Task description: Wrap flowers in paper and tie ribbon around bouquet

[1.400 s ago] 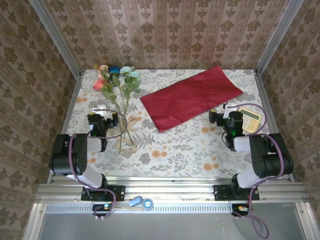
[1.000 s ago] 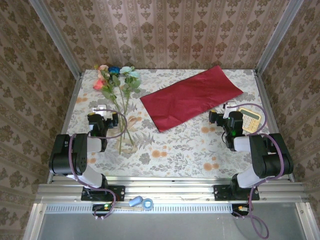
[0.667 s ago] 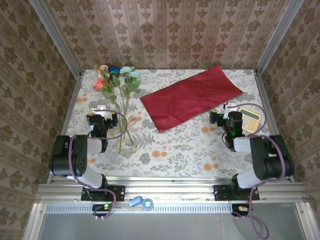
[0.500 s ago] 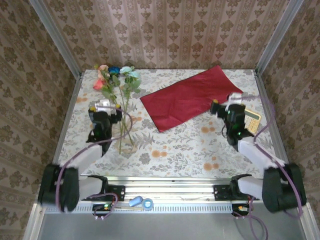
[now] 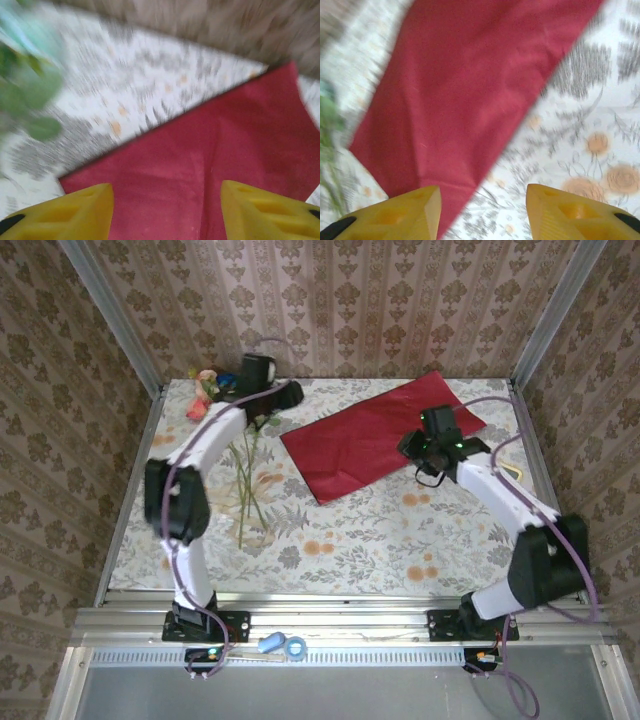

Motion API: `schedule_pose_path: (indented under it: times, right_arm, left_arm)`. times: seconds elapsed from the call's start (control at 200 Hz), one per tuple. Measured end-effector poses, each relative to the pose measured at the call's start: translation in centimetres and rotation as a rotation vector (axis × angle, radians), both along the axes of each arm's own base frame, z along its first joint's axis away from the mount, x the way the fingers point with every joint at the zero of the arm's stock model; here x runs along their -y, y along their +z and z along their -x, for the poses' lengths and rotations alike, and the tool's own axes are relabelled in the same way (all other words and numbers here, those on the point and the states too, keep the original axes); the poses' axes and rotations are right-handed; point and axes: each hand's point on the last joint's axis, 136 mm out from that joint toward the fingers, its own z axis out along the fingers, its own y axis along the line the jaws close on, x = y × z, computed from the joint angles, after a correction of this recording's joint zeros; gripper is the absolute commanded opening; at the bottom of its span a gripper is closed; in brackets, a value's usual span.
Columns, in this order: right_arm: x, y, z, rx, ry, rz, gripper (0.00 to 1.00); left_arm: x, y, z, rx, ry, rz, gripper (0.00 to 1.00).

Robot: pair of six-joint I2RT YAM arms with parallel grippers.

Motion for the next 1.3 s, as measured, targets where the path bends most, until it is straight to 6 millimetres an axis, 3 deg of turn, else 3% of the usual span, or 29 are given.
schedule_pose_path:
  times: [0.075, 0.17, 0.235, 0.33, 0.575, 0.75, 0.87, 1.1, 1.2, 1.3]
  right_arm:
    - [-1.0, -2.9, -0.1, -0.109, 0.027, -0.022, 0.31]
    - [-2.2, -4.4, -1.4, -0.161, 0.06, -0.05, 0.29]
    - [-3.0, -5.2, -2.6, -0.179, 0.083, -0.062, 0.29]
    - [-3.7, -6.4, -3.9, -0.202, 0.108, -0.075, 0.29]
    - [-3.6, -10.4, -5.0, -0.313, 0.133, -0.072, 0.29]
    - [-2.6, -11.5, -4.9, -0.378, 0.139, -0.054, 0.3]
    - [-2.1, -11.4, -5.2, -0.401, 0.165, -0.036, 0.34]
    - [-1.2, -11.1, -7.4, -0.405, 0.261, 0.021, 0.46]
    - [-0.6, -10.2, -7.8, -0.376, 0.302, 0.071, 0.53]
    - [-0.1, -7.7, -8.0, -0.315, 0.336, 0.13, 0.6]
  left_arm:
    - [2.2, -5.2, 0.8, -0.136, -0.059, -0.039, 0.48]
    - [3.2, -10.5, 2.5, -0.28, -0.095, -0.082, 0.45]
    - [3.2, -12.9, 3.8, -0.355, -0.105, -0.103, 0.43]
    - [3.0, -14.8, 5.7, -0.418, -0.11, -0.12, 0.42]
    - [2.6, -15.0, 11.0, -0.467, -0.083, -0.062, 0.38]
    - [3.1, -15.1, 14.3, -0.495, -0.059, 0.005, 0.37]
    - [4.3, -15.2, 17.3, -0.529, -0.061, 0.047, 0.36]
    - [8.4, -15.0, 23.8, -0.605, -0.118, 0.155, 0.38]
    - [9.4, -14.0, 24.4, -0.617, -0.126, 0.198, 0.42]
    - [9.6, -11.0, 23.1, -0.573, -0.119, 0.251, 0.45]
